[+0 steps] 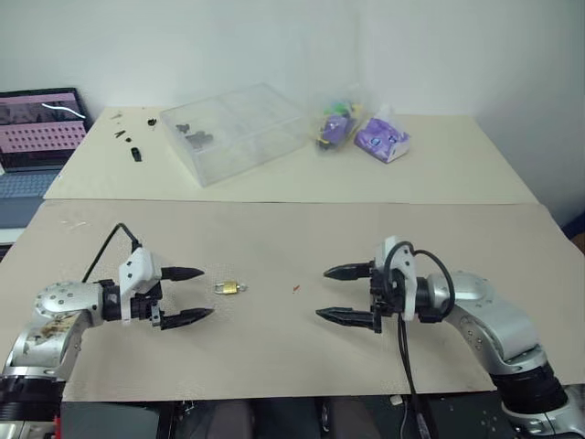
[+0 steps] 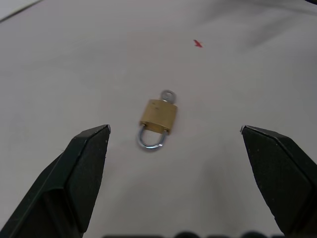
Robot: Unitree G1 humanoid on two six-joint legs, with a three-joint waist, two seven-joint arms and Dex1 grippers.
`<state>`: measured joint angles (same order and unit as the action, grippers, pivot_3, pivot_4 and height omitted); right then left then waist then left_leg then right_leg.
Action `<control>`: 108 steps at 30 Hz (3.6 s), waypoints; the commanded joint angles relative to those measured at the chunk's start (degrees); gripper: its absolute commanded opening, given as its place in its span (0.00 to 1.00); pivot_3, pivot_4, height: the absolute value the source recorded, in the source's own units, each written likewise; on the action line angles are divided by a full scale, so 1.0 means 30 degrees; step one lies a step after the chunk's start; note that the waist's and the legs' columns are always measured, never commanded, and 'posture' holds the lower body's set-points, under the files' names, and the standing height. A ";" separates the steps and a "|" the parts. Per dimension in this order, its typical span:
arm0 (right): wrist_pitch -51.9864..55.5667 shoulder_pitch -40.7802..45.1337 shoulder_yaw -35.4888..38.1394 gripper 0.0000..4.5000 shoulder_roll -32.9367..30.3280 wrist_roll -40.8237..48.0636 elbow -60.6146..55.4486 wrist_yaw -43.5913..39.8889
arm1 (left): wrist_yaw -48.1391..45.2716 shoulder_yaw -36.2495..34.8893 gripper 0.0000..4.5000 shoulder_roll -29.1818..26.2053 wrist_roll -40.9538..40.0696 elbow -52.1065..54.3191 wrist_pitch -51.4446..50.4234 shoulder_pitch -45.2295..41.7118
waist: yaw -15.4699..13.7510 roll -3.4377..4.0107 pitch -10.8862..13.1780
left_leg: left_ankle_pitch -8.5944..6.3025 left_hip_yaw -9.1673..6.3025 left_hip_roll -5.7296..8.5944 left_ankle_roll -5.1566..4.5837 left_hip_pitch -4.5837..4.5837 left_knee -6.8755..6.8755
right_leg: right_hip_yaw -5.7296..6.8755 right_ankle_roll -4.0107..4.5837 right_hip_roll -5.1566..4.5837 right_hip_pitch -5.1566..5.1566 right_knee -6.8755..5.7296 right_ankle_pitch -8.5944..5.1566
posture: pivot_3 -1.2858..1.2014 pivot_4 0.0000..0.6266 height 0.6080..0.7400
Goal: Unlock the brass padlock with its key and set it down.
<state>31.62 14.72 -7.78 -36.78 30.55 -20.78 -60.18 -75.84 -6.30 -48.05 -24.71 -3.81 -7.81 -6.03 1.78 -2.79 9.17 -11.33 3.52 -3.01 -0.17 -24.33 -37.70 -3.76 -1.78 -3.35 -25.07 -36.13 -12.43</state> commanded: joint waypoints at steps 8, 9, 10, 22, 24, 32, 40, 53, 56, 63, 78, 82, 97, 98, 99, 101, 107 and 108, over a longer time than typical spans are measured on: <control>0.0148 -0.0376 0.1035 0.98 -0.0073 0.0665 -0.1209 0.0604 | -0.1697 0.2624 1.00 0.1820 0.2436 -0.4978 0.3745 -0.4333 | -0.0446 -0.0001 -0.0001 | 0.0003 0.0008 0.0013 -0.0004 -0.0028 -0.0027 | -0.0002 0.0003 0.0007 -0.0001 0.0004 0.0033 | 0.52 0.24 1.00; 0.0224 -0.0482 0.1114 0.98 -0.0089 0.0747 -0.1435 0.0773 | -0.1869 0.2852 1.00 0.1993 0.2655 -0.5466 0.4081 -0.4626 | -0.0444 0.0000 -0.0001 | 0.0003 0.0008 0.0013 -0.0005 -0.0032 -0.0028 | -0.0002 -0.0015 0.0007 0.0004 0.0008 0.0043 | 0.52 0.24 1.00; 0.0313 -0.0524 0.1154 0.98 -0.0091 0.0807 -0.1594 0.0902 | -0.2004 0.2972 1.00 0.2083 0.2768 -0.5809 0.4307 -0.4828 | -0.0446 -0.0002 -0.0001 | 0.0003 0.0009 0.0018 -0.0006 -0.0035 -0.0028 | -0.0003 -0.0037 0.0006 0.0002 0.0012 0.0053 | 0.52 0.24 1.00; 0.0944 -0.1549 0.2294 0.98 -0.0120 0.1582 -0.3636 0.3127 | -0.2861 0.4481 1.00 0.3775 0.4865 -1.1892 0.6975 -0.8273 | -0.0404 -0.0005 -0.0007 | 0.0005 -0.0007 0.0019 -0.0009 -0.0006 -0.0046 | -0.0003 -0.0125 0.0016 0.0047 0.0000 0.0093 | 0.52 0.24 1.00; 0.0915 -0.1545 0.2395 0.98 -0.0138 0.1593 -0.3664 0.3312 | -0.3115 0.4558 1.00 0.3806 0.5012 -1.2199 0.7148 -0.8346 | -0.0422 -0.0003 -0.0009 | 0.0008 -0.0009 0.0021 -0.0013 0.0003 -0.0049 | -0.0004 -0.0109 0.0016 0.0059 0.0000 0.0080 | 0.52 0.24 1.00; 0.0551 -0.1183 0.2322 1.00 -0.0118 0.1147 -0.3130 0.3676 | -0.3163 0.4551 0.78 0.4156 0.5089 -1.2517 0.7542 -0.8470 | -0.0393 0.0004 -0.0017 | 0.0009 -0.0009 0.0020 -0.0016 0.0031 -0.0054 | -0.0005 -0.0077 0.0014 0.0095 0.0002 0.0057 | 0.52 0.24 1.00; 0.0395 -0.0968 0.2455 1.00 -0.0170 0.0712 -0.2730 0.3772 | -0.2997 0.4513 0.19 0.4329 0.5128 -1.2369 0.7590 -0.8391 | -0.0370 0.0005 -0.0020 | 0.0010 -0.0010 0.0022 -0.0017 0.0030 -0.0054 | -0.0005 -0.0140 0.0014 0.0095 0.0003 0.0095 | 0.52 0.24 1.00; -0.2434 -0.0462 -0.0473 1.00 -0.1364 -0.5915 -0.2037 0.5400 | -0.1862 0.4102 0.19 0.4316 0.4931 -1.0904 0.6073 -0.9253 | -0.0505 0.0025 -0.0032 | 0.0014 -0.0012 0.0033 -0.0022 0.0032 -0.0056 | -0.0005 -0.0107 0.0008 0.0106 0.0003 0.0030 | 0.52 0.24 1.00; -0.4445 -0.0308 -0.1613 1.00 -0.2462 -0.8695 -0.2420 0.5469 | -0.1963 0.3785 0.19 0.3874 0.4362 -0.8806 0.4609 -0.9811 | -0.0567 0.0022 -0.0030 | 0.0018 -0.0008 0.0037 -0.0025 0.0000 -0.0061 | -0.0005 -0.0186 0.0005 0.0073 0.0001 -0.0022 | 0.52 0.24 1.00; -1.3697 0.1096 -0.2837 1.00 -0.3580 -1.6621 -0.1479 0.8812 | -0.2063 0.3120 0.19 0.2640 0.2252 -0.3136 -0.0891 -1.0597 | -0.0286 0.0019 -0.0027 | 0.0020 -0.0008 0.0038 -0.0029 -0.0114 -0.0075 | -0.0018 -0.0322 0.0021 -0.0032 -0.0008 0.0023 | 0.52 0.24 1.00; -2.4139 0.4153 -0.3824 1.00 -0.0692 -2.3731 0.2649 1.4866 | -0.0947 0.3351 0.19 0.2552 0.0268 0.2260 -0.5236 -0.9756 | -0.0254 0.0015 -0.0025 | 0.0022 -0.0012 0.0045 -0.0031 -0.0079 -0.0068 | -0.0032 -0.0317 0.0024 -0.0007 -0.0024 -0.0009 | 0.52 0.24 1.00; -2.4563 0.4452 -0.3873 1.00 -0.0202 -2.4433 0.3111 1.5043 | -0.0912 0.3515 0.19 0.2438 -0.0145 0.3133 -0.6118 -0.9520 | -0.0259 0.0016 -0.0025 | 0.0022 -0.0013 0.0047 -0.0032 -0.0086 -0.0068 | -0.0031 -0.0183 0.0023 -0.0008 -0.0020 0.0065 | 0.52 0.24 1.00; -2.4734 0.4148 -0.3547 0.67 0.0171 -2.4981 0.2986 1.4980 | -0.1275 0.3947 0.19 0.1754 -0.0290 0.4155 -0.6610 -0.8866 | -0.0245 0.0016 -0.0025 | 0.0023 -0.0015 0.0047 -0.0032 -0.0064 -0.0068 | -0.0034 -0.0120 0.0025 -0.0001 -0.0039 0.0031 | 0.52 0.24 1.00; -2.4713 0.4178 -0.3524 0.60 0.0180 -2.4981 0.2987 1.4980 | -0.1289 0.3960 0.19 0.1738 -0.0274 0.4100 -0.6615 -0.8893 | -0.0246 0.0016 -0.0025 | 0.0023 -0.0015 0.0047 -0.0032 -0.0065 -0.0067 | -0.0034 -0.0120 0.0025 -0.0001 -0.0039 0.0031 | 0.52 0.24 1.00; -2.4701 0.4197 -0.3507 0.53 0.0186 -2.4983 0.2989 1.4979 | -0.1297 0.3972 0.19 0.1729 -0.0259 0.4057 -0.6606 -0.8913 | -0.0246 0.0016 -0.0025 | 0.0023 -0.0015 0.0047 -0.0032 -0.0065 -0.0068 | -0.0034 -0.0121 0.0025 0.0000 -0.0039 0.0032 | 0.52 0.24 1.00; -2.4699 0.4219 -0.3496 0.38 0.0181 -2.4987 0.3001 1.4960 | -0.1271 0.4010 0.19 0.1769 -0.0179 0.3837 -0.6511 -0.9061 | -0.0246 0.0016 -0.0025 | 0.0023 -0.0014 0.0047 -0.0032 -0.0065 -0.0068 | -0.0034 -0.0121 0.0025 0.0000 -0.0040 0.0032 | 0.52 0.24 1.00; -2.4706 0.4196 -0.3588 0.01 0.0263 -2.5061 0.2927 1.4877 | -0.0996 0.4074 0.19 0.2000 -0.0202 0.3730 -0.6510 -0.9356 | -0.0248 0.0017 -0.0026 | 0.0023 -0.0014 0.0048 -0.0032 -0.0065 -0.0068 | -0.0034 -0.0122 0.0024 0.0000 -0.0041 0.0033 | 0.52 0.24 1.00; -2.4710 0.4190 -0.3616 0.01 0.0301 -2.5075 0.2884 1.4861 | -0.0959 0.4076 0.19 0.2028 -0.0216 0.3719 -0.6521 -0.9381 | -0.0247 0.0016 -0.0025 | 0.0023 -0.0014 0.0048 -0.0033 -0.0062 -0.0068 | -0.0034 -0.0122 0.0025 0.0003 -0.0040 0.0033 | 0.52 0.24 1.00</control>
<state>-42.24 26.67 -19.78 -36.41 -45.22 -10.11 -16.24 -79.14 6.06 -42.24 -24.86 6.75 -28.20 -33.14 1.04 -2.74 9.09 -11.26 3.48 -2.86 -0.27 -24.49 -37.90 -3.87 -2.15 -3.27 -25.04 -36.25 -12.33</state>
